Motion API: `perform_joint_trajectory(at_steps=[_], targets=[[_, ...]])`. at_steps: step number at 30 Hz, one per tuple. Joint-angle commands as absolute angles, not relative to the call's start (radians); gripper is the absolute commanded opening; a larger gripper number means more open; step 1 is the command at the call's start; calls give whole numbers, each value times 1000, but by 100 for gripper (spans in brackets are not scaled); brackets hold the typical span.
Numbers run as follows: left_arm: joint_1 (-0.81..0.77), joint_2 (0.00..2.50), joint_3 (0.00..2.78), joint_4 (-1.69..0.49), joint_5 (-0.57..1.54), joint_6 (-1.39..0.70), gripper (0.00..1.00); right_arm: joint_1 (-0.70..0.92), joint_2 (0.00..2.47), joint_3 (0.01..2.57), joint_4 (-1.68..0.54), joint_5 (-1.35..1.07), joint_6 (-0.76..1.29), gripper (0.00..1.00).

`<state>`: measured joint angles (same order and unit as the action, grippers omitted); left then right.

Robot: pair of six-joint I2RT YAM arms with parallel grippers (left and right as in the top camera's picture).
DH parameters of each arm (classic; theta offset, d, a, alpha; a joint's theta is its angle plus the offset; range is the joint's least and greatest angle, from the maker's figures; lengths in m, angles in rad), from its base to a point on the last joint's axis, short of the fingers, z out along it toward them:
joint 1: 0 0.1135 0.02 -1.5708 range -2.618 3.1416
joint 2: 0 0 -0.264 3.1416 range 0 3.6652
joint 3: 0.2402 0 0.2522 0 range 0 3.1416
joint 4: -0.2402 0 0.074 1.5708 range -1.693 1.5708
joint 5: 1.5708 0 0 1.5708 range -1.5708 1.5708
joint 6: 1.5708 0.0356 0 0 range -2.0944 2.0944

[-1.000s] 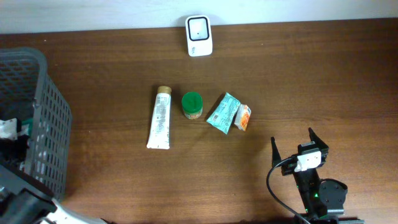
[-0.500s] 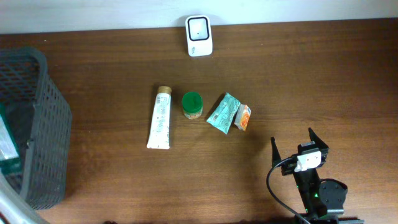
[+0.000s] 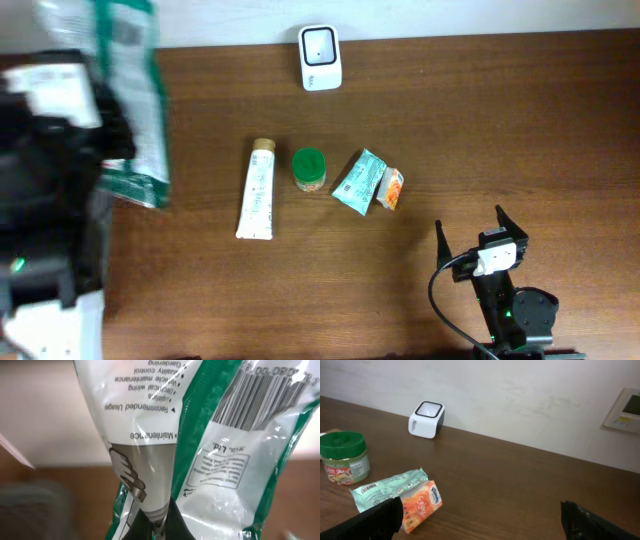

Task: Scan the item barcode
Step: 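Carry the green-bordered bag out and lay it left of the tube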

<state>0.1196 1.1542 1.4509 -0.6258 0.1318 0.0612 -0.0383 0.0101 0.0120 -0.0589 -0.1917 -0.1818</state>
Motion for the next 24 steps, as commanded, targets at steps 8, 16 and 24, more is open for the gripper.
perform_joint_trajectory(at_steps=[8, 16, 24], targets=[[-38, 1594, 1454, -870, 37, -213, 0, -31, 4, 6, -64, -190, -176, 99], [-38, 1892, 1454, -851, -17, -212, 0, -31, 4, 6, -64, -190, -176, 98], [-38, 1888, 1471, -830, -46, -184, 99, -31, 4, 6, -64, -190, -176, 98]])
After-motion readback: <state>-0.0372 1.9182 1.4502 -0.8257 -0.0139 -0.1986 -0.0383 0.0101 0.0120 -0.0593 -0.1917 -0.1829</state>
